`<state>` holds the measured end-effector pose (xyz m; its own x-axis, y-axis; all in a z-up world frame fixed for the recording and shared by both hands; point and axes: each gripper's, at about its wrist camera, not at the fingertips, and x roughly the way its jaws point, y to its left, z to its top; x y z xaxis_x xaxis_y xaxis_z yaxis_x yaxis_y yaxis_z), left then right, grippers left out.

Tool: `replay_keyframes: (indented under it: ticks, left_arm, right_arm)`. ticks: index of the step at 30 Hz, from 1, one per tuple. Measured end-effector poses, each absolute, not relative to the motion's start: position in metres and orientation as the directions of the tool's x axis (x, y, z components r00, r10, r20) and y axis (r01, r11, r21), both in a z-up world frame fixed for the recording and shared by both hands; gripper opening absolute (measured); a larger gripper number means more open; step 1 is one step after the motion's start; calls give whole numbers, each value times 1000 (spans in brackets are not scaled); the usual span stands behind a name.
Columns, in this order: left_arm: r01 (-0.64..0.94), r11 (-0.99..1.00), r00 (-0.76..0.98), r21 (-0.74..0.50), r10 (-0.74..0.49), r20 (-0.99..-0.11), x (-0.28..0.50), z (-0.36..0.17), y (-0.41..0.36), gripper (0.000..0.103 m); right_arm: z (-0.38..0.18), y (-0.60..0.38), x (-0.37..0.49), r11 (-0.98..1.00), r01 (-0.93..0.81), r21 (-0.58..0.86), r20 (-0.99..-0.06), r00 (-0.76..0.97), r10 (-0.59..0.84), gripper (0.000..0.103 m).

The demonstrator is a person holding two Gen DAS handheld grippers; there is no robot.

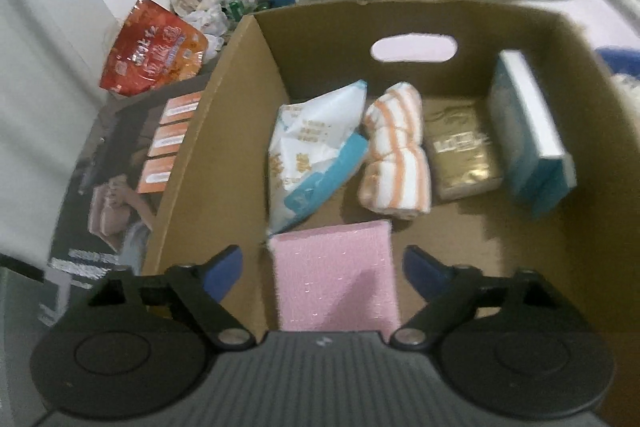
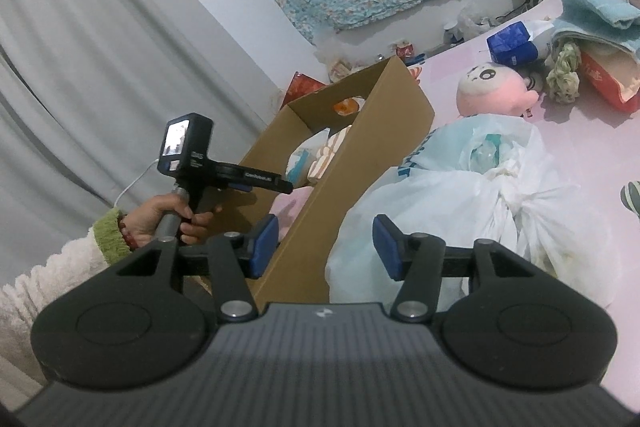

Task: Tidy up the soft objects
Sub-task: 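Open the left tool to drop the pink pad into the box, then move the left tool back from the box toward the mat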

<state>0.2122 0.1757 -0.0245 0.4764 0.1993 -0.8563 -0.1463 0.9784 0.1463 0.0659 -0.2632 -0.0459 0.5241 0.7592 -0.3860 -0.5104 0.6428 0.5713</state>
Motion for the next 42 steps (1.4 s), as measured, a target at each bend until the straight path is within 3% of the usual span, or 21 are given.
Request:
replay_keyframes:
  ticks: [3,6,8,12,17,21,23,25,28,33,42]
  left_arm:
    - [-153,988,481,-4,71,-874,204,-17,179,61]
    - [-167,970,461,-176,-81,-884,205,-22,183,50]
    - [-169,961,441,-218,-124,-889,208,-28,180,47]
    - [-190,958,356,-216,-138,-924,221,-52,171,47]
    - [-214,972,326,-101,-27,-945,227,-68,171,45]
    - [-228,964,355,-137,-49,-933,227,-66,177,45]
    - [-217,967,366,-135,-48,-929,226,-63,174,51]
    - [-201,971,387,-132,-45,-921,223,-56,169,68]
    - [-180,978,421,-101,-16,-907,219,-41,163,86]
    - [-152,986,476,-62,18,-879,205,-10,147,89]
    - [-79,996,599,-52,5,-801,178,42,110,92]
  right_arm:
    - [-48,-264,67,642,-510,572,-385,525,759,52]
    - [-50,-264,68,640,-507,577,-386,521,761,53]
    - [-50,-264,68,640,-507,578,-386,521,761,53]
    - [-51,-268,67,644,-503,576,-386,527,757,53]
    - [-52,-278,68,655,-484,580,-387,544,744,53]
    - [-58,-283,74,656,-471,590,-392,544,742,53]
    - [-60,-283,77,653,-467,597,-392,540,745,53]
    - [-62,-284,78,651,-465,600,-392,539,746,53]
    - [-64,-285,79,650,-462,603,-391,540,745,54]
    - [-66,-295,79,657,-446,608,-385,558,735,63]
    - [-74,-316,74,659,-408,631,-370,589,718,68]
